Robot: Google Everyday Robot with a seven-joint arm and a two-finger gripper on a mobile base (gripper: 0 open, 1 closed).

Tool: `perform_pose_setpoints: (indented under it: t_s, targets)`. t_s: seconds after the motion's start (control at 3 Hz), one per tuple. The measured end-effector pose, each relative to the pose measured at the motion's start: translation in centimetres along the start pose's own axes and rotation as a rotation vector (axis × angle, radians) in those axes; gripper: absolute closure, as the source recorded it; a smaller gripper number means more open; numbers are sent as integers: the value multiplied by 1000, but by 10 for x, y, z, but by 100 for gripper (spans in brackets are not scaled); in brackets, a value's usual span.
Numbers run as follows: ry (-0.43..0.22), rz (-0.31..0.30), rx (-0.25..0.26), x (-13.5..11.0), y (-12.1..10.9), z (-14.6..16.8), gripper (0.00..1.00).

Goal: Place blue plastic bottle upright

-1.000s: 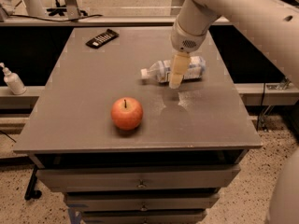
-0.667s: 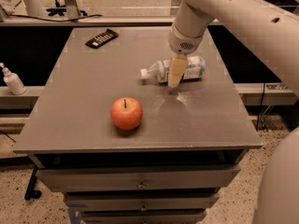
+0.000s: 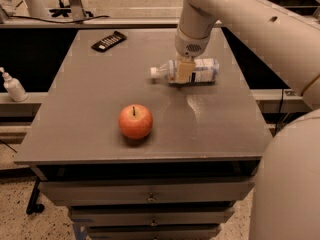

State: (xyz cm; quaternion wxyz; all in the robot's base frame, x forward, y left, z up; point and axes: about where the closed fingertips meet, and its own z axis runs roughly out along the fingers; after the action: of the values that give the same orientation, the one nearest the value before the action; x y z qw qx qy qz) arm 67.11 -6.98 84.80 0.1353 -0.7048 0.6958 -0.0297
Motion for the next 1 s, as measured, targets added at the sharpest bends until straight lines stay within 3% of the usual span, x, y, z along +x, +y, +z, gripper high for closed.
perform_pose_setpoints:
  t_s: [0.33, 0.67, 1.0]
  targets:
    - [-17, -20, -20, -7, -6, -14, 95]
    - [-135, 8, 7, -15, -17, -42, 100]
    - [-360, 88, 43, -28, -26, -73, 100]
